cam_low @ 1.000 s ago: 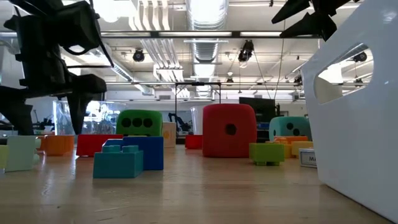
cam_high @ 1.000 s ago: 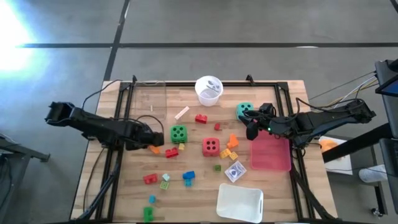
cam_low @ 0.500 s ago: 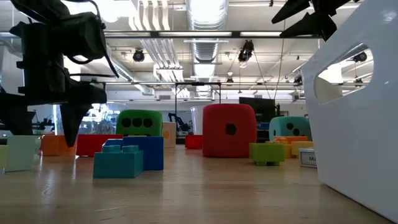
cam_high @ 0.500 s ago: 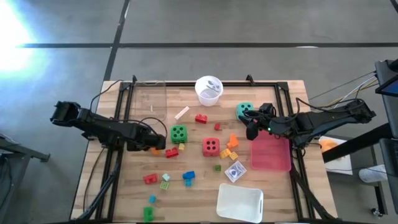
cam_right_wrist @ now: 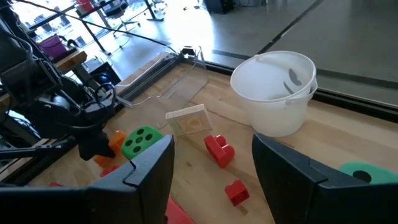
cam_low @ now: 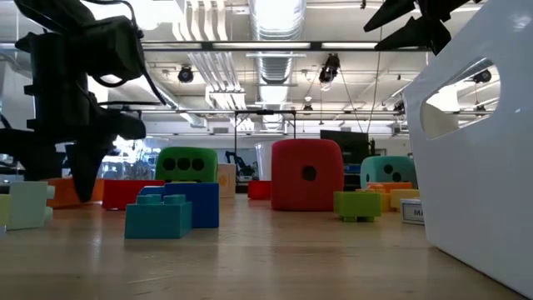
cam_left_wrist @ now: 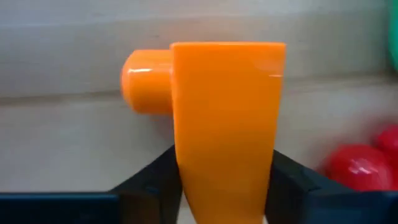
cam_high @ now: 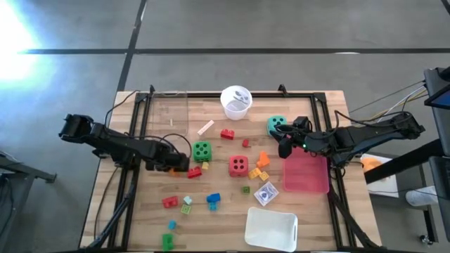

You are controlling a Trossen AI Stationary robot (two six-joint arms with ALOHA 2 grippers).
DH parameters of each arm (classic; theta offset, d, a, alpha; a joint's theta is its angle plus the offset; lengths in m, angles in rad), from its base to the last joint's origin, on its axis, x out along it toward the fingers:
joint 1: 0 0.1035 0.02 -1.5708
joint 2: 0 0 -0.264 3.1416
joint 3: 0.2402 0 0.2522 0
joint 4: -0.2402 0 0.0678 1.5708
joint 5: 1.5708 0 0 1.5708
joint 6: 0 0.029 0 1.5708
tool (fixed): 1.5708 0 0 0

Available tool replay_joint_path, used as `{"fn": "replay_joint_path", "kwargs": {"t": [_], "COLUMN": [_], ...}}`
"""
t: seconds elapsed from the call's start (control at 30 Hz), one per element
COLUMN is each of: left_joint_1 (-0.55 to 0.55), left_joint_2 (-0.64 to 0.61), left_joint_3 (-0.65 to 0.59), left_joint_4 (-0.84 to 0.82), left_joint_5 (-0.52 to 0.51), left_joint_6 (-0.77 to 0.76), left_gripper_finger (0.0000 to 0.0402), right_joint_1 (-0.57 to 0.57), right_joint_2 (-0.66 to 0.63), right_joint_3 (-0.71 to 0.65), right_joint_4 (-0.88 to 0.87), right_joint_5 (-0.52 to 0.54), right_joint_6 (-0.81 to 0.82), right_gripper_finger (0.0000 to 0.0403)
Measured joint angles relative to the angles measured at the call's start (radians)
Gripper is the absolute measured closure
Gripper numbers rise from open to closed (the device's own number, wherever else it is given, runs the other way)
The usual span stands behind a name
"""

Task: Pick & Place Toys
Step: Put the orange game piece into the pink bin

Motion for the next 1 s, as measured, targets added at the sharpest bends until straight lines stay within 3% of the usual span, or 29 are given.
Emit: {"fn": "replay_joint_path", "kwargs": {"t": [0.37, 0.57, 0.77, 1.0], "left_joint_1": [-0.070, -0.091, -0.088, -0.049], "left_joint_2": [-0.062, -0.194, -0.275, -0.246], "left_joint_3": [0.010, 0.089, 0.207, 0.334], "left_joint_4": [-0.006, -0.001, 0.055, 0.101], "left_joint_5": [0.040, -0.047, -0.098, -0.101], "left_joint_6": [0.023, 0.137, 0.279, 0.403], "left_gripper_finger": [0.0252, 0.0252, 0.0252, 0.0252], "right_joint_1": [0.000, 0.000, -0.001, -0.023], "right_joint_2": [0.000, 0.034, 0.206, 0.460], "right_joint_3": [0.000, 0.003, 0.106, 0.359], "right_joint_4": [0.062, 0.137, 0.140, 0.121], "right_joint_5": [-0.110, -0.132, -0.141, -0.196], "right_joint_6": [0.024, 0.038, 0.078, 0.145], "right_gripper_finger": [0.0194, 0.0194, 0.0194, 0.0194]}}
